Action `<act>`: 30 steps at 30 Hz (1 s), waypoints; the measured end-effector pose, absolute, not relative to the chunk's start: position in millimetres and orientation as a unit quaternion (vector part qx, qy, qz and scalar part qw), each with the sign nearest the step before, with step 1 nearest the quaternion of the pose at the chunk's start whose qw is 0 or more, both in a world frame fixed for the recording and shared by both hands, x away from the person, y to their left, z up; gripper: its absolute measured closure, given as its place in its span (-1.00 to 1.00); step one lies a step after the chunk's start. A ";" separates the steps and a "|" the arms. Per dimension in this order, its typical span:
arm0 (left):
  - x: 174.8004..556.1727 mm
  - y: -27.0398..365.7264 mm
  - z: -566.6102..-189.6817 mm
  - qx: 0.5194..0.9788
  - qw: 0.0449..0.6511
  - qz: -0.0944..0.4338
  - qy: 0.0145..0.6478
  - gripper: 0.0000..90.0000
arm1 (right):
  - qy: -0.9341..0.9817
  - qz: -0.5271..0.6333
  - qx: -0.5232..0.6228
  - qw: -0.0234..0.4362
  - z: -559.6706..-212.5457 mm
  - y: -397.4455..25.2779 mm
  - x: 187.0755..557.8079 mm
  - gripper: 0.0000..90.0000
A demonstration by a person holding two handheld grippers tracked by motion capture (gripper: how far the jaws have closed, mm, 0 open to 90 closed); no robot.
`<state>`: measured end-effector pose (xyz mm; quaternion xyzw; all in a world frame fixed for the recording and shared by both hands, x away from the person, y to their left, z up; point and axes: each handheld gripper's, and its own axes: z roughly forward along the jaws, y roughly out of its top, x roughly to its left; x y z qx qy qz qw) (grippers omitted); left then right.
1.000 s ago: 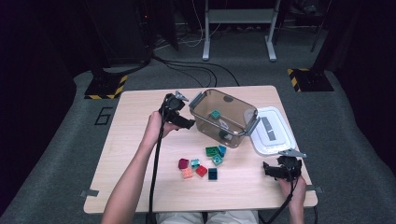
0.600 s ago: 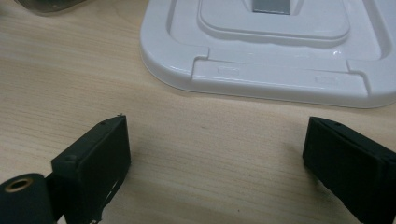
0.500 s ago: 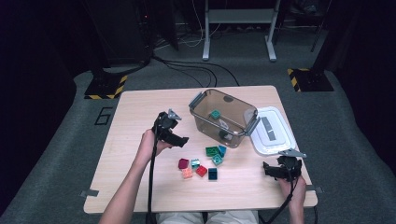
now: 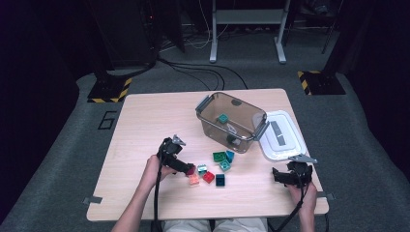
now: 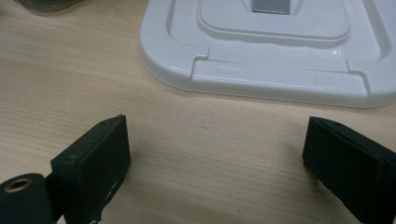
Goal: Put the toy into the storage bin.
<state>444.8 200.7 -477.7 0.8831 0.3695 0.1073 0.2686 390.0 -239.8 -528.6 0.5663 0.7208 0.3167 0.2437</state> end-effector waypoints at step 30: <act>454.5 192.3 -504.9 0.878 0.258 0.107 0.388 -0.97 | 0.721 0.317 0.567 0.244 -528.6 -239.7 390.0 -0.84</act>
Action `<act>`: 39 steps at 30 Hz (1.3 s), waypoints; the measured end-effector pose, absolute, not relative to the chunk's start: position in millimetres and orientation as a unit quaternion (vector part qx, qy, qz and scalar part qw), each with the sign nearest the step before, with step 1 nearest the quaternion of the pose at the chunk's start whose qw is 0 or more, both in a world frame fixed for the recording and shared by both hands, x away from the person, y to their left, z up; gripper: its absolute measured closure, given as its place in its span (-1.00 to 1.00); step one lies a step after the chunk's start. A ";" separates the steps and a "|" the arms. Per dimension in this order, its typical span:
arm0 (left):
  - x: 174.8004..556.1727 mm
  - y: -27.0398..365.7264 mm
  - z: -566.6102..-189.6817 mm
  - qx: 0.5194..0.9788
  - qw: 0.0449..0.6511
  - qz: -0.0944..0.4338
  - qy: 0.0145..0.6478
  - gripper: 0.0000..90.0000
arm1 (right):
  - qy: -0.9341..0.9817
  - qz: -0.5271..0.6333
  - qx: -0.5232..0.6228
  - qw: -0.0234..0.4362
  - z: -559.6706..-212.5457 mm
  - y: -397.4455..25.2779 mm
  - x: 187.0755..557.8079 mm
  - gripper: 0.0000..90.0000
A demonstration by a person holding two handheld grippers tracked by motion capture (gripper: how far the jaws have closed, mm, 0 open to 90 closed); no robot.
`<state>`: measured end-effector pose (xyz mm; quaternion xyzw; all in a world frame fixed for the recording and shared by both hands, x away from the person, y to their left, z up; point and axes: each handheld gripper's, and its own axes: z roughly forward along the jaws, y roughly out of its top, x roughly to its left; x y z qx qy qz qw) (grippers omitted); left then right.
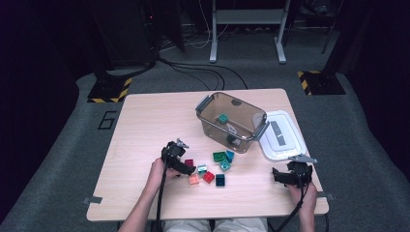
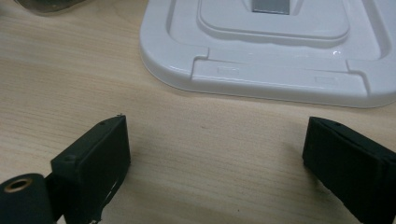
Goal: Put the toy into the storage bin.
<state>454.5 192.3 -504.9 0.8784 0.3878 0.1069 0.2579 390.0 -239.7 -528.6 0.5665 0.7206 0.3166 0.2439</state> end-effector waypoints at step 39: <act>454.3 190.9 -481.4 0.886 0.276 0.125 0.352 -0.10 | 0.721 0.317 0.566 0.244 -528.5 -239.8 390.1 -0.84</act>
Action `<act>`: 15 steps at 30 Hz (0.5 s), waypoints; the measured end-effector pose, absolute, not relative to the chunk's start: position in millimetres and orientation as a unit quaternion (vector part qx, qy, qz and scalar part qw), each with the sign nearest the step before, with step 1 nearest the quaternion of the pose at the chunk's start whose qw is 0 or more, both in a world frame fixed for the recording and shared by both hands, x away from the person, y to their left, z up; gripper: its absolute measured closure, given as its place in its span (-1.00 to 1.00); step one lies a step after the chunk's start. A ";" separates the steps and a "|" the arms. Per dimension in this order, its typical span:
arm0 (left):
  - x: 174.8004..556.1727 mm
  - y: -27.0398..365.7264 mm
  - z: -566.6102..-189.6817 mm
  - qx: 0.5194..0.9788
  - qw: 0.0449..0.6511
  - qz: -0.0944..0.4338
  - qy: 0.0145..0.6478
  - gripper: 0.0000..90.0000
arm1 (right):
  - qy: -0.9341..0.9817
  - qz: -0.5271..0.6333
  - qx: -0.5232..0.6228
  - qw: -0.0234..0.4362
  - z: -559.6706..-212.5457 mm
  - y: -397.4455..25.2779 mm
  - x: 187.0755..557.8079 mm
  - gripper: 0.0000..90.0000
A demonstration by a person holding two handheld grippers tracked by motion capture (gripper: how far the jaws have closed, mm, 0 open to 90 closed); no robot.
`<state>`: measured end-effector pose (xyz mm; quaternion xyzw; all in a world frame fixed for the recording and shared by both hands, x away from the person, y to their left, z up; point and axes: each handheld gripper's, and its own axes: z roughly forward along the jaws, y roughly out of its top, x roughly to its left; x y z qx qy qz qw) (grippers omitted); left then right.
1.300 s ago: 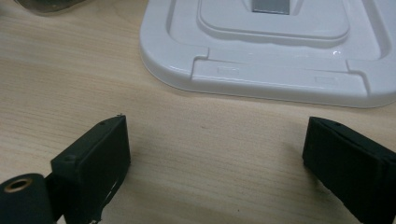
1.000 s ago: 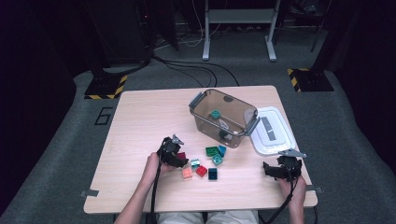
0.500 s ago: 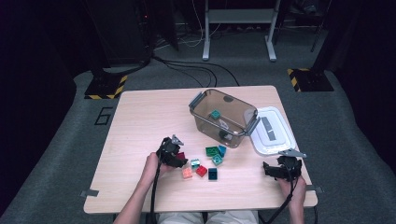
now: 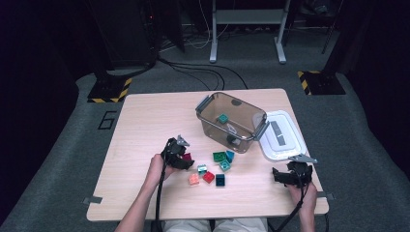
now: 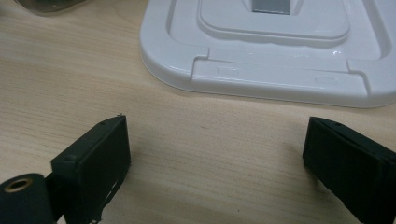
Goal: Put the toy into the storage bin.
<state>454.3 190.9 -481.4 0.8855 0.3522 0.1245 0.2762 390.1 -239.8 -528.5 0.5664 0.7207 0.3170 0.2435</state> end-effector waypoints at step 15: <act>460.2 181.0 -454.9 0.883 0.300 0.126 0.337 -0.10 | 0.722 0.315 0.566 0.245 -528.6 -239.9 390.1 -0.85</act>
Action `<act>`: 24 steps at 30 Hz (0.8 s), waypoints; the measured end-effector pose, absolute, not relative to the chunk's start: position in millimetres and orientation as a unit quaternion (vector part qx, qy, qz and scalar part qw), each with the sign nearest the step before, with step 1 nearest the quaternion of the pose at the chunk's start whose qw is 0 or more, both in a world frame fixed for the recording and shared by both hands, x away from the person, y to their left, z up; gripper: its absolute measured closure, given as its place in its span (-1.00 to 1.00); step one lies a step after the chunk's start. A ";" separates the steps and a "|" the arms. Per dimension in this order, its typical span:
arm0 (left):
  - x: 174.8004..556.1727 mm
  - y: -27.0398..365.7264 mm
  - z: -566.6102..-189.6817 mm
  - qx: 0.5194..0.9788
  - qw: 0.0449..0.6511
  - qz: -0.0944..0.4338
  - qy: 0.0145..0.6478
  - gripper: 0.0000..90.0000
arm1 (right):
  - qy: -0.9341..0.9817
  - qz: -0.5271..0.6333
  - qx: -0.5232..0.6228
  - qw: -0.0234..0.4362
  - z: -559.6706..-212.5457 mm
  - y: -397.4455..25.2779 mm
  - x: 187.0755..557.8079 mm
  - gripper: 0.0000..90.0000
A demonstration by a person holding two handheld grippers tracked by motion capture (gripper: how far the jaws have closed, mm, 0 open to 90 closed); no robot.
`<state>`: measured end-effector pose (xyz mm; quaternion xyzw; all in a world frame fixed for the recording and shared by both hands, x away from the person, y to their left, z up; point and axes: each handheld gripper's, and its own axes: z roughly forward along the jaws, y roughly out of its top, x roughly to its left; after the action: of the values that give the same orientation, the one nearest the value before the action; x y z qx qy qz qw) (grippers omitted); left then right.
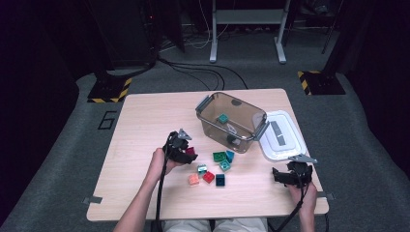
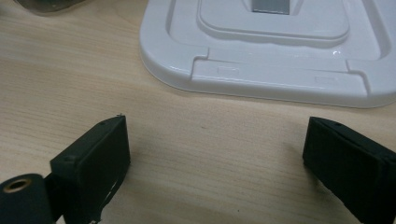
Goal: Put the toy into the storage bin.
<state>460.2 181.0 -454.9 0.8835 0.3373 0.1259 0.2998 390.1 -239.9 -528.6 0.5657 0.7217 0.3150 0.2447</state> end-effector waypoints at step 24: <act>482.7 166.2 -400.8 0.887 0.300 0.150 0.317 -0.10 | 0.720 0.315 0.567 0.245 -528.6 -239.5 390.2 -0.85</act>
<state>482.7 166.2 -400.8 0.8871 0.3166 0.1501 0.3004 390.2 -239.5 -528.6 0.5670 0.7204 0.3153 0.2450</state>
